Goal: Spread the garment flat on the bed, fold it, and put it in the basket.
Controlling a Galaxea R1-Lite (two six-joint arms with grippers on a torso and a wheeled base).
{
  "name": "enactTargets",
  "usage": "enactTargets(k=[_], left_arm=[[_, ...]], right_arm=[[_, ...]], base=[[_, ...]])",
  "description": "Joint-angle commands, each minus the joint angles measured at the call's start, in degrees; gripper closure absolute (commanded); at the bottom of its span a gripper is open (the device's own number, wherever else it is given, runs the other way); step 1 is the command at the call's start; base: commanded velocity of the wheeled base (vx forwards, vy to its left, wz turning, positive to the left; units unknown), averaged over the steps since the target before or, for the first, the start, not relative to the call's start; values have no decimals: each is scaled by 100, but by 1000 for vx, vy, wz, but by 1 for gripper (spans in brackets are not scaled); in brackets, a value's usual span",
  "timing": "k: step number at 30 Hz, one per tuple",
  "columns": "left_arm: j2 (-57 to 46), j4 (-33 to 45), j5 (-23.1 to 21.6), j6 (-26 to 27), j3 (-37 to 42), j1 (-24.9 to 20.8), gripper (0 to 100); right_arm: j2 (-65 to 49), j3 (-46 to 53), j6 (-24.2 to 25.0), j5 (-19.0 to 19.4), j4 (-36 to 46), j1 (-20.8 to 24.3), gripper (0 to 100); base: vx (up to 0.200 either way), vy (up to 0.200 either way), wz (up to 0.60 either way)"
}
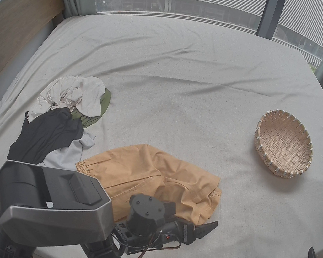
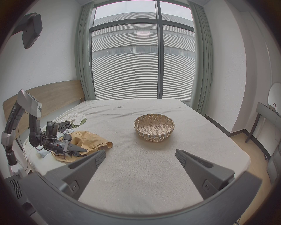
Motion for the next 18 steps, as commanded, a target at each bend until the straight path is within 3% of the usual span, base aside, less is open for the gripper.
enactTargets(k=[1, 9, 18], left_arm=[[-65, -360, 36, 10, 521, -101, 0], [-109, -914, 45, 10, 838, -13, 0], [-1929, -931, -78, -174, 2288, 663, 0]], right_arm=[[-66, 101, -2, 1, -2, 0, 0], [-66, 101, -2, 1, -2, -9, 0], [-66, 101, -2, 1, 7, 0, 0]], base=[[0, 0, 0], [0, 0, 0], [0, 0, 0]])
